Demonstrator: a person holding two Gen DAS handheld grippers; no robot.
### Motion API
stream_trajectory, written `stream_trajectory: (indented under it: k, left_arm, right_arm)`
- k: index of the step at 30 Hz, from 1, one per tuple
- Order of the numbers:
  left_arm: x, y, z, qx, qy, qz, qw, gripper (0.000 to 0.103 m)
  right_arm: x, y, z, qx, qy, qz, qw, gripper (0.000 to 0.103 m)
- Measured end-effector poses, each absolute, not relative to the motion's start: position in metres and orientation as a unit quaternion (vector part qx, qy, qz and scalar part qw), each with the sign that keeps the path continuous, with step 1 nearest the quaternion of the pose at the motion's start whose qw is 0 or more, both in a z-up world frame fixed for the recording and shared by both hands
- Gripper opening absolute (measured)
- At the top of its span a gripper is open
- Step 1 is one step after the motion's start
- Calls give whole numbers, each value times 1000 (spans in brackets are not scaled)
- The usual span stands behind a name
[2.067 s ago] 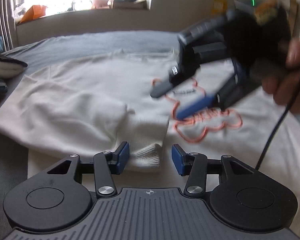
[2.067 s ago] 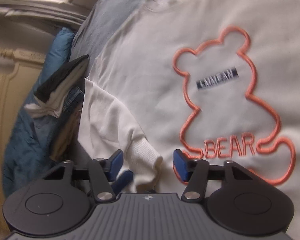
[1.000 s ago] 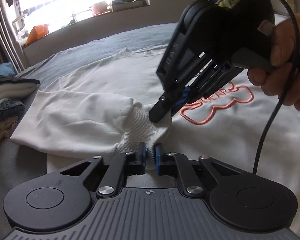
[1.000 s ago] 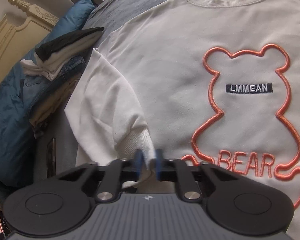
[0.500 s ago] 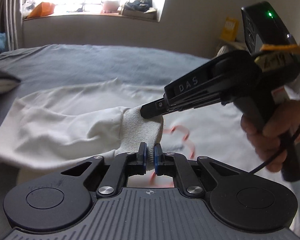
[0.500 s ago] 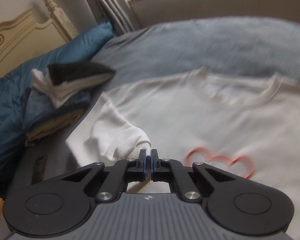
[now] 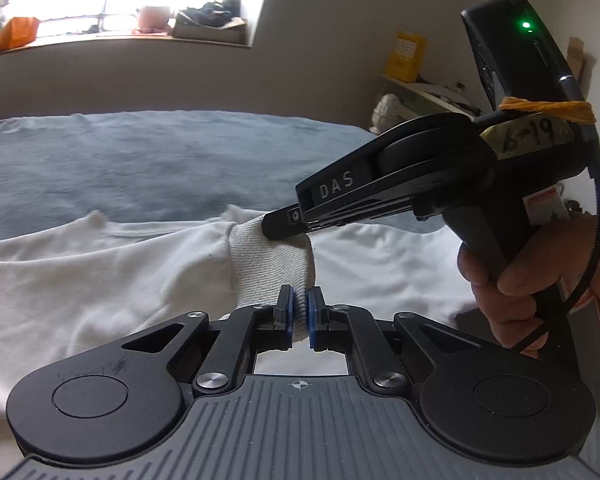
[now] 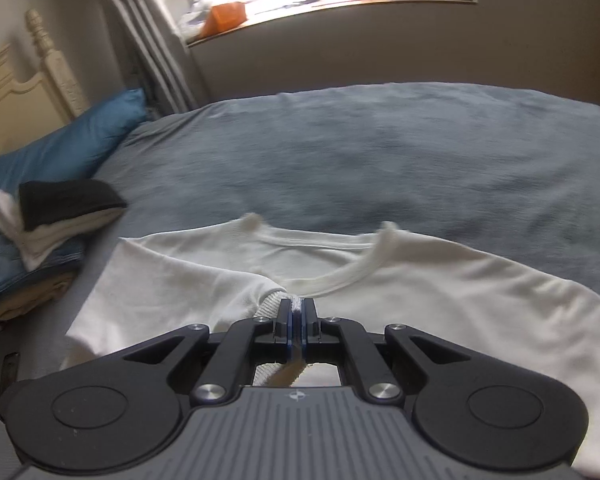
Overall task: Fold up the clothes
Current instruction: 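Carry the cuff across the sweatshirt front with the right gripper while the left gripper releases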
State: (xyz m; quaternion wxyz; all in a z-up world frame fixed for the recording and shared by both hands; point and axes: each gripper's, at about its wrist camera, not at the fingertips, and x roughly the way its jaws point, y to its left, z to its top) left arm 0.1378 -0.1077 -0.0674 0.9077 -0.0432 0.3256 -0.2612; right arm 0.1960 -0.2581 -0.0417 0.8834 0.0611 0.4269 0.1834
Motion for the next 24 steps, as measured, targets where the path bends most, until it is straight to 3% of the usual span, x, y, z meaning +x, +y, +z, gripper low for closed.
stream_trajectory:
  k: [21, 24]
  left_arm:
    - [166, -214, -93, 12, 339, -321, 884, 6]
    - [164, -215, -104, -5, 362, -346, 866, 12]
  right_arm:
    - [222, -343, -72, -19, 447, 157, 881, 3]
    - [223, -346, -86, -37, 454, 149, 877, 3]
